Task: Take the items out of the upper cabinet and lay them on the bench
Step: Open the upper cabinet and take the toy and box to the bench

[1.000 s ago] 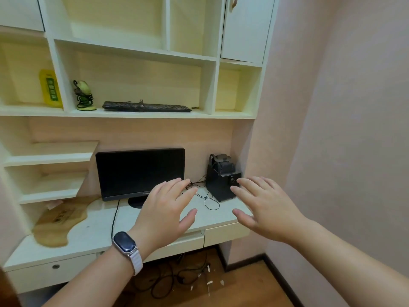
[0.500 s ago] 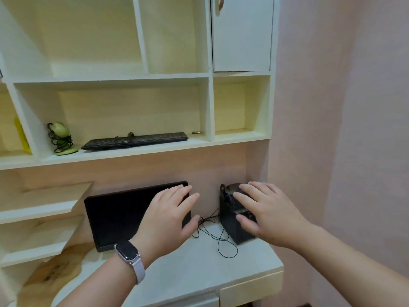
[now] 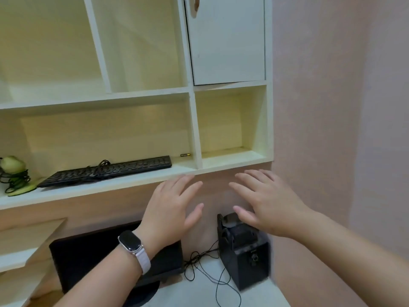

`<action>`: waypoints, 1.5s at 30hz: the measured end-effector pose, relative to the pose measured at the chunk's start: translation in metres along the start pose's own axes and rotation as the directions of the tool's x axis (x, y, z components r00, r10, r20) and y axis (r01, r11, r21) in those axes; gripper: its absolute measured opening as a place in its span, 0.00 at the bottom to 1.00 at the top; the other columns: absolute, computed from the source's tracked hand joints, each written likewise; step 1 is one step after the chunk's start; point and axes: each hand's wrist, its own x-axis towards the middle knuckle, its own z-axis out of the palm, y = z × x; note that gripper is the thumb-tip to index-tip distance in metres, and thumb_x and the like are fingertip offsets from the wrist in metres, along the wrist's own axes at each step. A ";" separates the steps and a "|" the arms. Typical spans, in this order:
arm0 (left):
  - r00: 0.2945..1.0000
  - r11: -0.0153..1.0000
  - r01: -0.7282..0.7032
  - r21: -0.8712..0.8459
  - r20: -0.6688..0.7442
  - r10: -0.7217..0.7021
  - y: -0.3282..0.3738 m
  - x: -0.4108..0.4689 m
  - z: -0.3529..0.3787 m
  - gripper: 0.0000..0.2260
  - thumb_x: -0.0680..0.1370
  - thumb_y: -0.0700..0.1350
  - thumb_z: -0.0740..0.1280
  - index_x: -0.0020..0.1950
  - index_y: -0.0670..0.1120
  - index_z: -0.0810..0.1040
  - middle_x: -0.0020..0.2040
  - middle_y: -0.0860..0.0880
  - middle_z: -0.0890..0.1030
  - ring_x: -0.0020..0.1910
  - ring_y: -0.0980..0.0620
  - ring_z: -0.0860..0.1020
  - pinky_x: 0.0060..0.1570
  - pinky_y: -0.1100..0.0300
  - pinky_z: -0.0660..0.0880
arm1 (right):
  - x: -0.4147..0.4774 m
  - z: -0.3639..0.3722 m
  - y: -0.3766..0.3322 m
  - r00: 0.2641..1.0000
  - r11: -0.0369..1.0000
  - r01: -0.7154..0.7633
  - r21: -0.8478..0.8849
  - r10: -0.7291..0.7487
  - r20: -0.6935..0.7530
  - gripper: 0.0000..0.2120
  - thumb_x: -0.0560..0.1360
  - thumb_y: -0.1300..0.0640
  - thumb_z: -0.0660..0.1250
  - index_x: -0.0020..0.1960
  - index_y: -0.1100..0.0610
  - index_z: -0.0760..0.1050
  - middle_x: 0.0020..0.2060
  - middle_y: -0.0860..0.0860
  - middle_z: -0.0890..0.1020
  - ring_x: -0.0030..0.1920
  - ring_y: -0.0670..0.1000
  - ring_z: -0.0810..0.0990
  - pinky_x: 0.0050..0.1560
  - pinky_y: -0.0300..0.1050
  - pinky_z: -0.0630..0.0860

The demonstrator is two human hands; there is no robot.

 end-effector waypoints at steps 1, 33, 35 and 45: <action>1.000 1.000 -0.007 -0.005 -0.020 0.007 -0.005 0.009 0.005 0.20 0.75 0.54 0.65 0.64 0.46 0.78 0.65 0.46 0.77 0.64 0.45 0.74 0.61 0.47 0.72 | 0.007 0.002 0.005 1.000 1.000 -0.004 -0.017 0.004 0.004 0.26 0.74 0.40 0.59 0.64 0.54 0.77 0.61 0.54 0.80 0.62 0.57 0.76 0.63 0.54 0.70; 0.801 0.917 -0.255 0.306 -0.465 0.378 -0.168 0.254 0.063 0.17 0.74 0.50 0.67 0.59 0.44 0.81 0.65 0.43 0.78 0.66 0.42 0.74 0.65 0.45 0.68 | 0.316 -0.020 0.109 0.885 0.802 0.187 -0.567 -0.388 -0.257 0.21 0.75 0.46 0.62 0.63 0.57 0.77 0.62 0.55 0.78 0.64 0.58 0.75 0.64 0.54 0.70; 0.788 0.906 -0.249 0.341 -0.472 0.394 -0.171 0.255 0.067 0.17 0.75 0.51 0.66 0.59 0.45 0.81 0.66 0.43 0.78 0.67 0.43 0.74 0.65 0.46 0.68 | 0.327 -0.021 0.117 0.876 0.764 0.230 -0.603 -0.433 -0.214 0.22 0.76 0.45 0.61 0.64 0.57 0.76 0.62 0.55 0.78 0.65 0.58 0.74 0.65 0.55 0.70; 0.769 0.906 -0.198 0.374 -0.514 0.380 -0.172 0.258 0.084 0.19 0.78 0.52 0.59 0.62 0.46 0.81 0.69 0.44 0.75 0.71 0.45 0.68 0.71 0.46 0.58 | 0.346 -0.020 0.146 0.794 0.683 0.336 -0.649 -0.576 -0.194 0.20 0.77 0.44 0.60 0.57 0.59 0.77 0.62 0.56 0.78 0.71 0.58 0.69 0.70 0.59 0.65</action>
